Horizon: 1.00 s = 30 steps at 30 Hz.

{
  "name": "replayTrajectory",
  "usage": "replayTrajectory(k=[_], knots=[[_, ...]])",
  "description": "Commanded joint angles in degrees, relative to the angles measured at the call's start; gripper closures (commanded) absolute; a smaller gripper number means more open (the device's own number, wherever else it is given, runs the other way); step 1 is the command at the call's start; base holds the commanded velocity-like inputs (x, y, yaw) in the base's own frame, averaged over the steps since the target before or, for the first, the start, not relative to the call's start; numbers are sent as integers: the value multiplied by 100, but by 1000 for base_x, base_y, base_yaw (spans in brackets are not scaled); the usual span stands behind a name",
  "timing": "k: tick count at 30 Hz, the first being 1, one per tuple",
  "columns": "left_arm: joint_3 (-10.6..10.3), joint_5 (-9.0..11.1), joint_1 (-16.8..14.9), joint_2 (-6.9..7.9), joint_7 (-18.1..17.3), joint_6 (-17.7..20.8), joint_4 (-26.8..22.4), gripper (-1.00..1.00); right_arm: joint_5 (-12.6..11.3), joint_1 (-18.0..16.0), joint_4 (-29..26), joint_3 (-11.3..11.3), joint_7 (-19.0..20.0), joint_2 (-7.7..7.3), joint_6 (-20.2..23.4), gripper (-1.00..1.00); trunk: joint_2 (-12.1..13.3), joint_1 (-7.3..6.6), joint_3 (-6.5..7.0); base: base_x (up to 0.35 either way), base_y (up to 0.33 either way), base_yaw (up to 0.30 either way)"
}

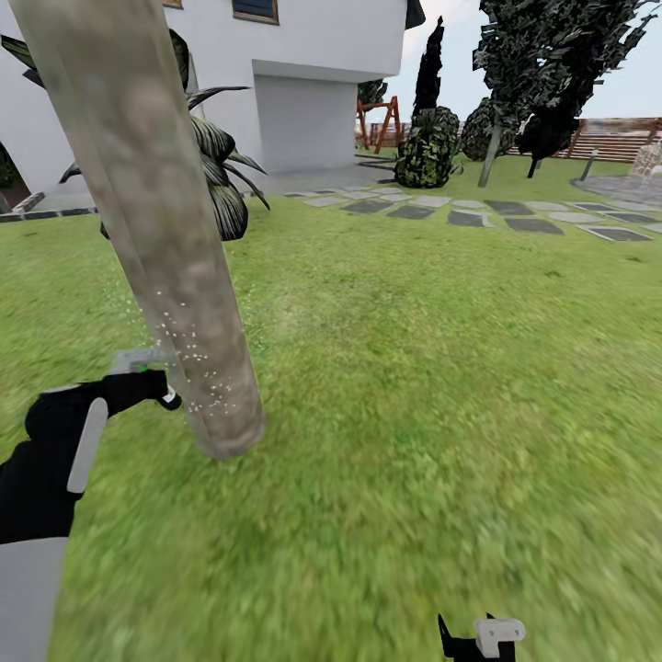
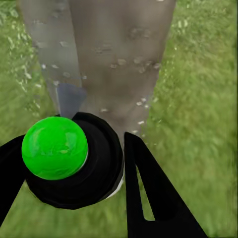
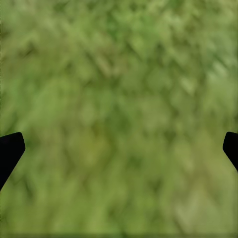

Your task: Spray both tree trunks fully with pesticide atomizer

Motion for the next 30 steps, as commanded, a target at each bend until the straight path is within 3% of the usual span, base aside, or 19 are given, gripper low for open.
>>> replayTrajectory(k=[1, 6, 11, 15, 17, 20, 22, 25, 30], knots=[[-193, -40, -88, -23, 0, 0, 0, 100, 0, 0, 0, 1, 0, -1, 0, -100, 0, 0, 0, 0, 0, 0], [-293, -37, -540, -41, -3, 529, -122, 100, 0, 0, 0, 1, 0, -6, 0, -100, 0, 0, 0, 0, 0, 0], [-299, -37, -827, -27, -3, 610, -210, 100, 0, 0, 0, 1, 0, -6, 0, -100, 0, 0, 0, 0, 0, 0], [-288, -35, -881, -29, -5, 623, -211, 100, 0, 0, 0, 1, 0, -17, 0, -100, 0, 0, 0, 0, 0, 0], [-232, -49, -877, 41, -7, 624, -211, 100, 0, 0, 0, 1, 0, -23, 0, -100, 0, 0, 0, 0, 0, 0], [37, -48, -876, 171, -9, 632, -211, 100, 0, 0, 0, 1, 0, -24, 0, -100, 0, 0, 0, 0, 0, 0], [93, -57, -841, 256, -9, 630, -205, 100, 0, 0, 1, 1, 0, -24, 0, -100, 0, 0, 0, 0, 0, 0], [73, -110, -754, 273, -13, 578, -182, 100, 0, 0, 6, 1, 0, -24, 0, -100, 0, 0, 0, 0, 0, 0], [43, -114, 21, 233, -18, 281, -51, 100, 0, 0, 9, 1, 0, -24, 0, -100, 0, 0, 0, 0, 0, 0]])
